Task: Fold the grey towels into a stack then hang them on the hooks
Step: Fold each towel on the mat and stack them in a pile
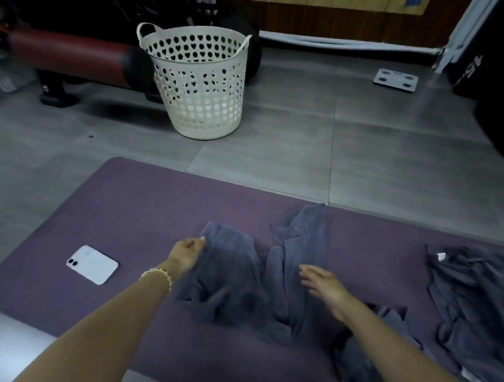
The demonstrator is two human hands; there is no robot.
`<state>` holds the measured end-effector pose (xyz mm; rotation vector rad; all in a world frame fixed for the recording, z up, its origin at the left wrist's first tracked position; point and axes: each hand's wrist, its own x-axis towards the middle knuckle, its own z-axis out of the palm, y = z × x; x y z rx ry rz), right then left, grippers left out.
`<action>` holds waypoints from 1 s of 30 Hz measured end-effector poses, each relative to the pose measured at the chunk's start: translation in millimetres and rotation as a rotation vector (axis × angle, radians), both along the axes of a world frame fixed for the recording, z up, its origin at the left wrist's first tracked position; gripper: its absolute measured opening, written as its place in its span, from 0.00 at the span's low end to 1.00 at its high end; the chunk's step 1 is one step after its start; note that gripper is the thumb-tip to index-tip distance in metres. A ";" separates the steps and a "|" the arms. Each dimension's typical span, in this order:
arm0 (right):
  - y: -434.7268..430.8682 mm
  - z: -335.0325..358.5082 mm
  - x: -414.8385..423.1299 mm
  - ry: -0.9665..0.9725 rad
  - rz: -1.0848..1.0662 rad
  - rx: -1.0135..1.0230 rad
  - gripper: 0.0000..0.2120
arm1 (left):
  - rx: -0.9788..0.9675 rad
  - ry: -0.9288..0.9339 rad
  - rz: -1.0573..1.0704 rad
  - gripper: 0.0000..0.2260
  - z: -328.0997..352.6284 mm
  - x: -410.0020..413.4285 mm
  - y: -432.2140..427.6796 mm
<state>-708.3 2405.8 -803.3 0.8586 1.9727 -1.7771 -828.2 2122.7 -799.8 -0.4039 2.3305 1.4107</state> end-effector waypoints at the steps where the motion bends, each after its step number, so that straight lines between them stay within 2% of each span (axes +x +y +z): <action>1: 10.5 2.8 -4.9 0.013 -0.033 0.016 0.14 | 0.023 0.000 -0.020 0.12 3.1 -5.1 9.3; 5: 46.2 5.7 -22.3 0.051 -0.129 0.035 0.10 | 0.090 0.010 -0.065 0.15 -0.8 -13.7 54.0; 9: 61.2 -15.6 -32.3 0.020 -0.109 0.052 0.08 | 0.114 -0.062 -0.159 0.12 -38.3 -13.7 90.8; 12: 72.9 -36.5 -38.5 -0.007 0.021 0.135 0.15 | 0.062 -0.060 -0.244 0.13 -62.7 -13.9 121.4; 14: 91.6 -51.7 -36.6 -0.075 0.255 0.232 0.23 | 0.036 -0.074 -0.290 0.17 -79.0 -14.9 144.5; 16: 116.2 -61.6 -24.9 -0.147 0.431 0.317 0.25 | 0.027 -0.086 -0.335 0.19 -92.7 -15.2 164.6; 17: 130.2 -67.6 -15.9 -0.176 0.453 0.346 0.26 | 0.021 -0.100 -0.357 0.20 -102.1 -15.0 173.3; 20: 167.8 -87.0 21.1 -0.225 0.406 0.376 0.37 | 0.017 -0.119 -0.378 0.24 -127.2 -6.7 197.2; 24: 202.5 -98.3 66.5 -0.346 0.535 0.419 0.37 | 0.017 -0.115 -0.282 0.36 -147.3 5.2 215.7; 25: 207.3 -100.2 74.4 -0.362 0.543 0.453 0.34 | 0.002 -0.120 -0.259 0.38 -153.8 5.2 217.5; 27: 215.8 -98.6 88.6 -0.330 0.486 0.480 0.23 | -0.029 -0.105 -0.266 0.42 -168.2 4.6 226.5; 29: 216.6 -93.7 82.6 -0.230 0.335 0.513 0.27 | -0.061 -0.115 -0.250 0.42 -169.3 1.6 224.9; 30: 226.8 -87.4 80.4 -0.153 0.175 0.581 0.28 | -0.090 -0.123 -0.257 0.39 -168.4 1.6 228.9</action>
